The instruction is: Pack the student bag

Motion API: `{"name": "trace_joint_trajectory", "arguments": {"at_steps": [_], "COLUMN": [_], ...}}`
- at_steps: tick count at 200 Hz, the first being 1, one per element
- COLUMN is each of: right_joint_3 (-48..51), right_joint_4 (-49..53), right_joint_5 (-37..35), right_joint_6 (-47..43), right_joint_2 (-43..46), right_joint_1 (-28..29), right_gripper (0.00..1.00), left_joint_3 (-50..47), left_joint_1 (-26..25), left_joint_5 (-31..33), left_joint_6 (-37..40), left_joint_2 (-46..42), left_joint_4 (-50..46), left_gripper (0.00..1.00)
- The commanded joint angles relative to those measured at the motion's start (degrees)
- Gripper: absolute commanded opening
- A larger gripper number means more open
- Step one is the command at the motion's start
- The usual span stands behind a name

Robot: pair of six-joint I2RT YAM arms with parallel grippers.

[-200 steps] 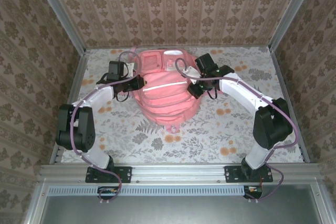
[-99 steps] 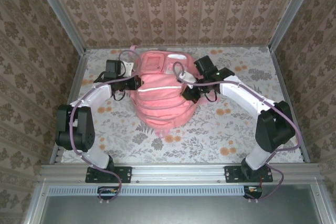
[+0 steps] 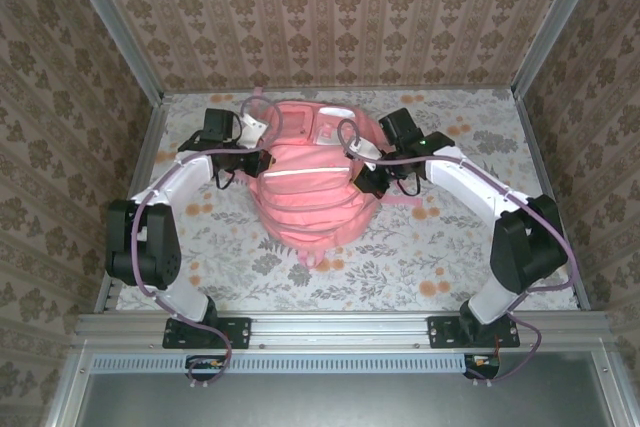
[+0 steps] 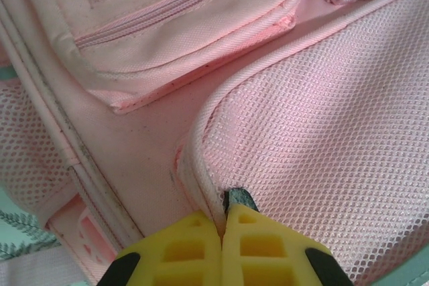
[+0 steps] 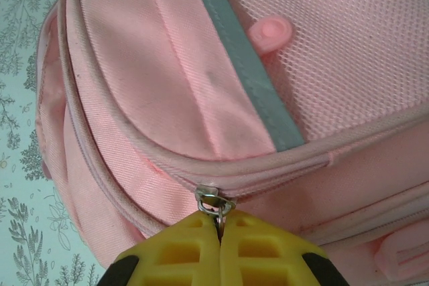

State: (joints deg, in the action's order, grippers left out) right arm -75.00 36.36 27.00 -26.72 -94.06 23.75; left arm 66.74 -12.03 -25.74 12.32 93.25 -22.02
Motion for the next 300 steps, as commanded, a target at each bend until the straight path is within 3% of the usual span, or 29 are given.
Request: {"name": "trace_joint_trajectory", "arguments": {"at_steps": [1,82,109,132,148,162,177,191,230,254,278,300], "right_joint_3": [-3.5,-9.9,-10.3,-7.5,-5.1,-2.7,-0.2,2.6,14.4,21.4,31.4,41.9], "right_joint_4": [4.2,4.9,4.8,2.4,-0.2,-3.2,-6.7,-10.1,-22.7,-29.3,-39.7,-54.3], "right_joint_5": [-2.0,-4.0,-2.5,-3.1,-4.5,-6.0,-8.8,-14.3,-32.9,-42.2,-44.7,-45.7], "right_joint_6": [-0.1,6.5,8.8,11.6,14.6,17.7,21.6,24.5,31.6,33.1,29.9,26.9], "right_joint_2": [-2.0,-7.1,-7.6,-4.0,-0.2,3.3,6.9,10.6,20.5,24.6,28.2,30.6], "right_joint_1": [-3.2,-5.2,-5.2,-5.4,-5.7,-6.7,-8.1,-9.2,-13.7,-15.3,-15.9,-16.0], "right_gripper": [0.0,0.15,0.23,0.37,0.52,0.61,0.68,0.74,0.9,0.99,1.0,1.0], "left_joint_3": [0.5,-1.7,-2.0,-2.5,-2.4,-2.7,-2.8,-3.5,-8.2,-13.8,-21.5,-28.4], "left_joint_1": [1.8,1.7,1.8,1.7,1.7,1.7,2.0,2.3,5.6,9.0,9.2,10.2], "left_joint_5": [5.1,-2.4,-2.1,-1.6,0.3,2.4,4.2,8.1,31.0,36.9,44.7,47.5], "left_joint_6": [9.4,11.1,7.5,2.8,-0.5,-3.0,-4.6,-6.2,-14.8,-19.3,-20.1,-21.5], "left_joint_2": [1.1,0.3,-0.6,-3.3,-5.9,-8.5,-11.2,-13.6,-17.5,-19.6,-22.2,-24.9], "left_joint_4": [-1.2,1.2,4.1,6.5,7.2,7.8,7.6,7.5,8.1,10.0,16.7,23.6], "left_gripper": [0.0,0.0,0.0,0.33,0.55,0.67,0.72,0.77,0.9,0.97,1.0,1.0]}}
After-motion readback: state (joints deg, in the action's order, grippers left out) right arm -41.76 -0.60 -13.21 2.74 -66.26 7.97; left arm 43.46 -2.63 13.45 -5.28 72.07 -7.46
